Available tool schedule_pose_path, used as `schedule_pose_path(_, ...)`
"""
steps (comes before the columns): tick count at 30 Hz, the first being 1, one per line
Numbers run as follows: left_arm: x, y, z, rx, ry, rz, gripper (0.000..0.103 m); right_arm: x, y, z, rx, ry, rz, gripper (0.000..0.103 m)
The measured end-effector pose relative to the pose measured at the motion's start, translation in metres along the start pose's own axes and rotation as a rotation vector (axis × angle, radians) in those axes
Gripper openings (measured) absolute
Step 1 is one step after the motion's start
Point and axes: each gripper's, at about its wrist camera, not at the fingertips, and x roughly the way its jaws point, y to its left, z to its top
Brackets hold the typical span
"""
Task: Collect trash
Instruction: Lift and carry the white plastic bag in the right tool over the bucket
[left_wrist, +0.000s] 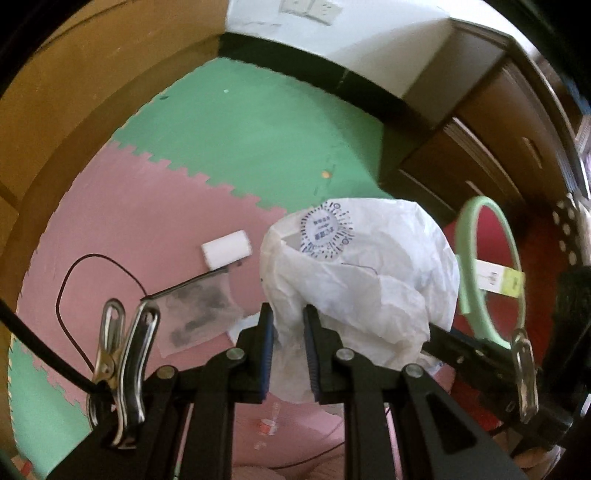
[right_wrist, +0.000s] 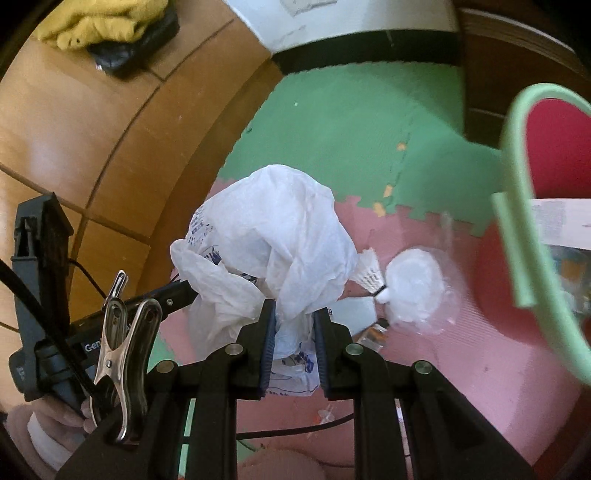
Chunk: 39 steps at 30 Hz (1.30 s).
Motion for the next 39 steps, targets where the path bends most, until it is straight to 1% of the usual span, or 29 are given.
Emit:
schedule_pose_path(7, -0.020, -0.056, -0.006, 0.035, -0.014, 0.005, 0.016, -0.052, -0.017, -0.004, -0.004, -0.020, 0.019, 0.020)
schedule_pose_path(11, -0.031, -0.085, -0.009, 0.045, 0.007, -0.002, 0.015, -0.078, -0.025, -0.006, -0.017, -0.016, 0.024, 0.020)
schedule_pose_path(15, -0.041, -0.122, -0.003, 0.140, 0.013, -0.015, 0.015, -0.107, -0.041, -0.012, 0.017, -0.037, 0.031, 0.020)
schedule_pose_path(19, -0.047, -0.156, 0.005, 0.238, 0.014, -0.048, 0.016, -0.135, -0.057, -0.018, 0.070, -0.088, 0.021, 0.020)
schedule_pose_path(24, -0.043, -0.198, 0.012, 0.334, 0.019, -0.094, 0.015, -0.162, -0.076, -0.023, 0.156, -0.155, -0.023, 0.020)
schedule_pose_path(29, -0.027, -0.232, 0.013, 0.416, 0.033, -0.117, 0.016, -0.180, -0.094, -0.027, 0.225, -0.202, -0.077, 0.020)
schedule_pose_path(33, -0.015, -0.255, 0.015, 0.458, 0.035, -0.122, 0.016, -0.186, -0.110, -0.029, 0.265, -0.229, -0.117, 0.021)
schedule_pose_path(39, 0.001, -0.276, 0.016, 0.483, 0.037, -0.109, 0.016, -0.189, -0.131, -0.027, 0.304, -0.248, -0.150, 0.021)
